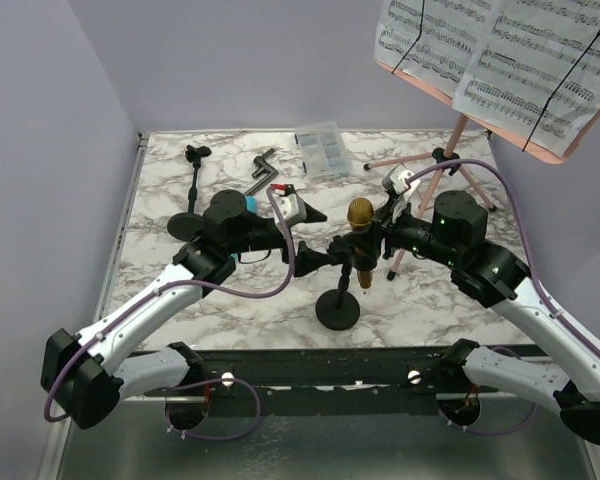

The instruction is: Set up the instrument practice props

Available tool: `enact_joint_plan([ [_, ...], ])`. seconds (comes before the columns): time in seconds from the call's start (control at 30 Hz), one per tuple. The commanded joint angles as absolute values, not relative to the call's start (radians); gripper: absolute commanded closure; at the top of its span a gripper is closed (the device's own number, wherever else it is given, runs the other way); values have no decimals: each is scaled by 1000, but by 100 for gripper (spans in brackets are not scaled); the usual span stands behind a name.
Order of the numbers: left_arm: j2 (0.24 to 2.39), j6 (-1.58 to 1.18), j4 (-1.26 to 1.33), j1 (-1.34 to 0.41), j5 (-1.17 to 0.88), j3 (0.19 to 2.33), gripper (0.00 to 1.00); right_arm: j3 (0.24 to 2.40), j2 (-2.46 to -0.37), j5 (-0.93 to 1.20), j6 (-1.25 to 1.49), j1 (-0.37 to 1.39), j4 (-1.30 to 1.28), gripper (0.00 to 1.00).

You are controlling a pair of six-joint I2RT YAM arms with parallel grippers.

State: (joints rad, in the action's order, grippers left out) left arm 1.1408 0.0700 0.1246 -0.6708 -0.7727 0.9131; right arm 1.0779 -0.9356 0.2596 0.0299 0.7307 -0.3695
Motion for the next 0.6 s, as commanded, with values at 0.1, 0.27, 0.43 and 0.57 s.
enact_joint_plan([
  [0.1,975,-42,398,-667,-2,776,1,1155,-976,-153,87,734,-138,80],
  [0.27,964,-68,407,-668,342,755,1,1201,-1073,-507,-16,734,40,90],
  [0.43,950,-72,399,-666,365,759,1,1194,-1201,-773,-184,733,369,89],
  [0.57,941,-85,399,-666,365,756,1,1210,-1326,-855,-277,721,576,89],
])
